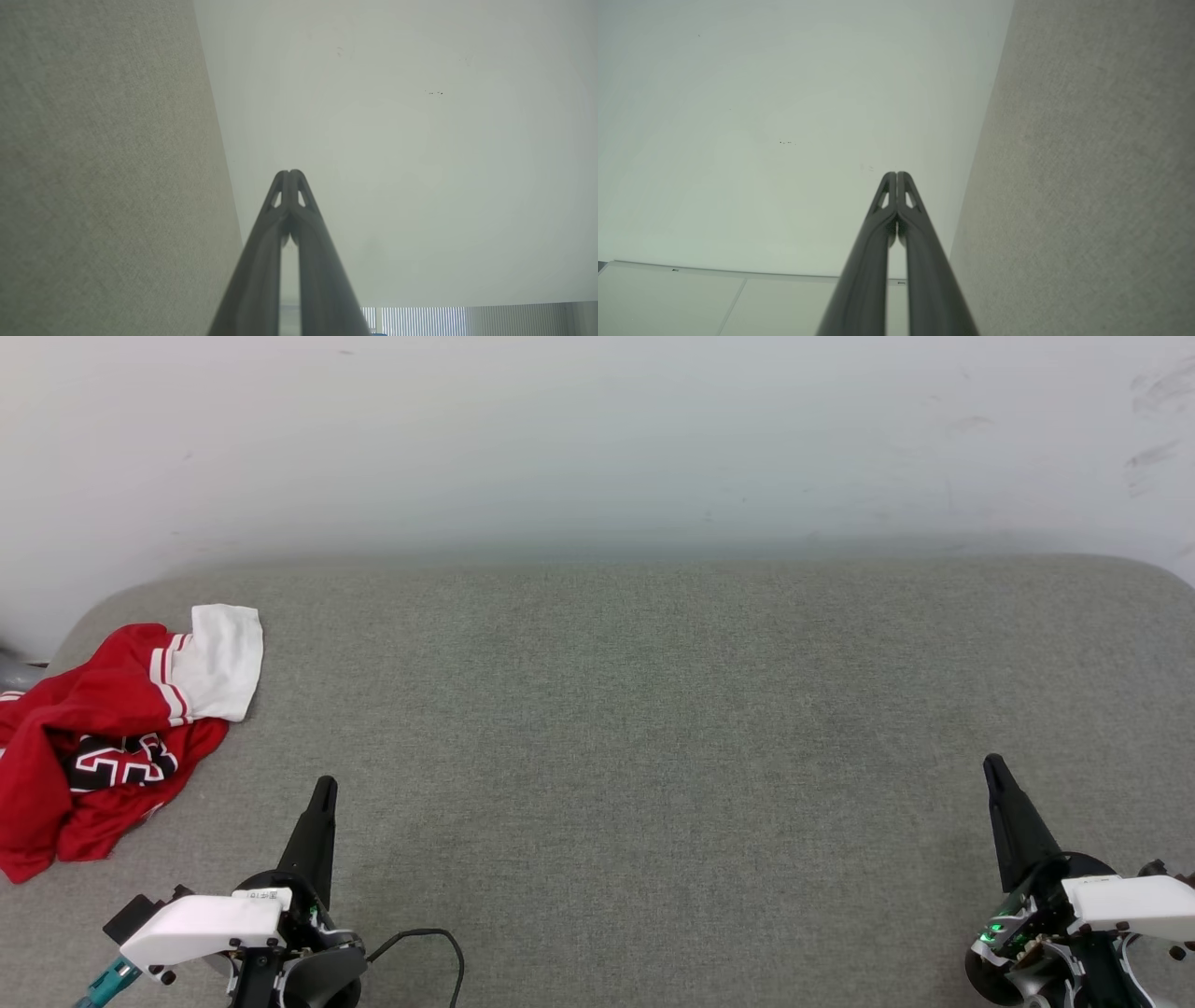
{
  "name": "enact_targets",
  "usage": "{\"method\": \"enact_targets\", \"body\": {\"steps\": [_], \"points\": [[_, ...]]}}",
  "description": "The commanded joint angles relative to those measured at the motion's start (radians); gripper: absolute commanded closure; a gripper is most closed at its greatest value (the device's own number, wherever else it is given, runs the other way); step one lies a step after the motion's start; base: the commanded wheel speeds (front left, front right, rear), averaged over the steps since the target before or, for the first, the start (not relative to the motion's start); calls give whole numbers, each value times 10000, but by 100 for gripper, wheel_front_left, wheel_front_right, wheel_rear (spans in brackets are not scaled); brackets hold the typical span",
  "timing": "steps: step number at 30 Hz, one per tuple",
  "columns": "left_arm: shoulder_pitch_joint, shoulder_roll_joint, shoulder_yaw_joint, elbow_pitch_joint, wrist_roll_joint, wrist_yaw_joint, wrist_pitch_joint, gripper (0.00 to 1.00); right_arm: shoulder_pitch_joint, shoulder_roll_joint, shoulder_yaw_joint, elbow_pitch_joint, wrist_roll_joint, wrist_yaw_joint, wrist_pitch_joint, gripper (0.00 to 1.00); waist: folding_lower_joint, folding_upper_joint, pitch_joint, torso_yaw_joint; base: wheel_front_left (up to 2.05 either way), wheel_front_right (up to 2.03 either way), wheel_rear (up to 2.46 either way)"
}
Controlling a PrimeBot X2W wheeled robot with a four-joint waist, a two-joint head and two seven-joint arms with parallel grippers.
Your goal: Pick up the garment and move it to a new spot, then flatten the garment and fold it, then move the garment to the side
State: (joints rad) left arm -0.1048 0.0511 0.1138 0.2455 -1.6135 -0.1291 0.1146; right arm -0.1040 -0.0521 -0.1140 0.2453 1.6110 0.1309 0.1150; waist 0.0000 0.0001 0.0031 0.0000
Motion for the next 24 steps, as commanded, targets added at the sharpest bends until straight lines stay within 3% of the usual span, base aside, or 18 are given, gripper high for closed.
{"method": "enact_targets", "body": {"steps": [1,24], "points": [[-76,-12,22,5,20,-31,25,100,-93,42,3,5,40,-3,2,100,0,-1,0,0,0,0,0],[-76,-12,19,4,17,-31,23,100,-93,43,3,5,40,-3,2,100,0,-1,0,0,0,0,0]]}}
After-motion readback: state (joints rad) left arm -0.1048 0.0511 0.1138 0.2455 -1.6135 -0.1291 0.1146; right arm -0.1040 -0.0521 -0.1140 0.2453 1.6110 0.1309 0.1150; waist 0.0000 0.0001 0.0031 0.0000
